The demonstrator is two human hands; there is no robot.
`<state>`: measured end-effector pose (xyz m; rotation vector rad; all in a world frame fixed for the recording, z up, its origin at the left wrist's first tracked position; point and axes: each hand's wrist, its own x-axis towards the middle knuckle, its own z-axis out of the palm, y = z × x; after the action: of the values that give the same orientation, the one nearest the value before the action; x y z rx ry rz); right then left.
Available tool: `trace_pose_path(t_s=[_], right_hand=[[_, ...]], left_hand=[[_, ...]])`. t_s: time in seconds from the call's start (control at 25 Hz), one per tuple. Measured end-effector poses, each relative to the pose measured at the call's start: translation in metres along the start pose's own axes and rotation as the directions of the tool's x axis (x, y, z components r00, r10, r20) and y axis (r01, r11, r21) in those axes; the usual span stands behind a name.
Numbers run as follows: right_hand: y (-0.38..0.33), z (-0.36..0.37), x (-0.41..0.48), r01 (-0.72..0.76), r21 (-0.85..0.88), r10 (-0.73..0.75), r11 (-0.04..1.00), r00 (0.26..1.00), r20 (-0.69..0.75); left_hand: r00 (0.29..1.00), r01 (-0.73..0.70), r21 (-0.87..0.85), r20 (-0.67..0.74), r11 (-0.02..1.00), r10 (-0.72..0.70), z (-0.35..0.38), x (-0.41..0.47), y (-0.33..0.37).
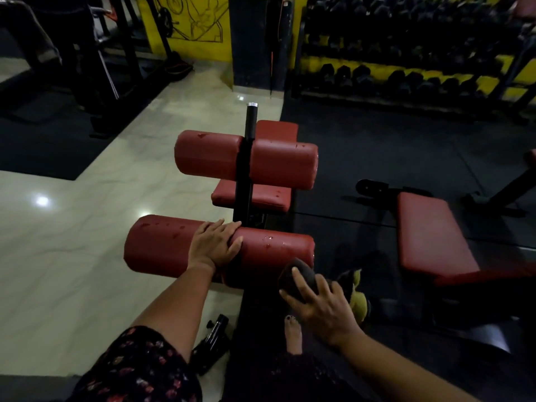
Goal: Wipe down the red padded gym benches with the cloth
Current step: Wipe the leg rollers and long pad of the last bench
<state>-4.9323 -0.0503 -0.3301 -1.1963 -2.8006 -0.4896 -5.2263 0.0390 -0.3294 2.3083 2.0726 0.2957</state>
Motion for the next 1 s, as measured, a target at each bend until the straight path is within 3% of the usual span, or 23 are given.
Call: trace_pose_path(t_s=[0.08, 0.16, 0.24, 0.36, 0.44, 0.48, 0.56, 0.72, 0.84, 1.0], right_hand=[[0.008, -0.015, 0.027, -0.094, 0.055, 0.094, 0.994, 0.995, 0.016], [0.021, -0.036, 0.061, -0.315, 0.149, 0.308, 0.937, 0.949, 0.072], [0.040, -0.045, 0.090, -0.489, 0.238, 0.433, 0.839, 0.865, 0.252], [0.070, -0.036, 0.129, -0.622, 0.337, 0.429, 0.707, 0.756, 0.494], [0.084, -0.030, 0.153, -0.656, 0.328, 0.399, 0.680, 0.706, 0.584], [0.085, -0.029, 0.161, -0.639, 0.312, 0.377, 0.703, 0.707, 0.598], [0.073, -0.031, 0.165, -0.509, 0.259, 0.312, 0.821, 0.779, 0.544], [0.030, -0.041, 0.125, -0.209, 0.132, 0.178, 0.969, 0.961, 0.213], [0.004, -0.026, 0.070, -0.067, 0.053, 0.062, 0.996, 0.994, 0.090], [-0.022, -0.001, 0.022, 0.228, -0.110, -0.218, 0.968, 0.972, 0.089]], left_hand=[[0.999, -0.033, -0.024, 0.000, 0.999, 0.033, -0.001, 0.002, -0.005], [0.996, -0.083, -0.027, -0.027, 0.996, 0.082, -0.001, -0.001, -0.015], [0.992, -0.122, 0.003, -0.027, 0.993, 0.122, -0.002, -0.007, -0.029], [0.996, -0.069, 0.049, -0.050, 0.996, 0.071, 0.001, -0.017, -0.042], [0.998, -0.019, 0.050, -0.053, 0.999, 0.022, 0.004, -0.019, -0.042], [0.998, -0.013, 0.042, -0.060, 0.999, 0.015, 0.006, -0.018, -0.042], [0.996, -0.016, 0.026, -0.089, 1.000, 0.019, 0.008, -0.017, -0.043], [0.990, -0.020, 0.026, -0.138, 0.999, 0.023, 0.012, -0.017, -0.045], [0.989, -0.011, 0.023, -0.145, 1.000, 0.014, 0.013, -0.017, -0.044], [0.992, 0.015, 0.027, -0.124, 1.000, -0.012, 0.012, -0.018, -0.042]])
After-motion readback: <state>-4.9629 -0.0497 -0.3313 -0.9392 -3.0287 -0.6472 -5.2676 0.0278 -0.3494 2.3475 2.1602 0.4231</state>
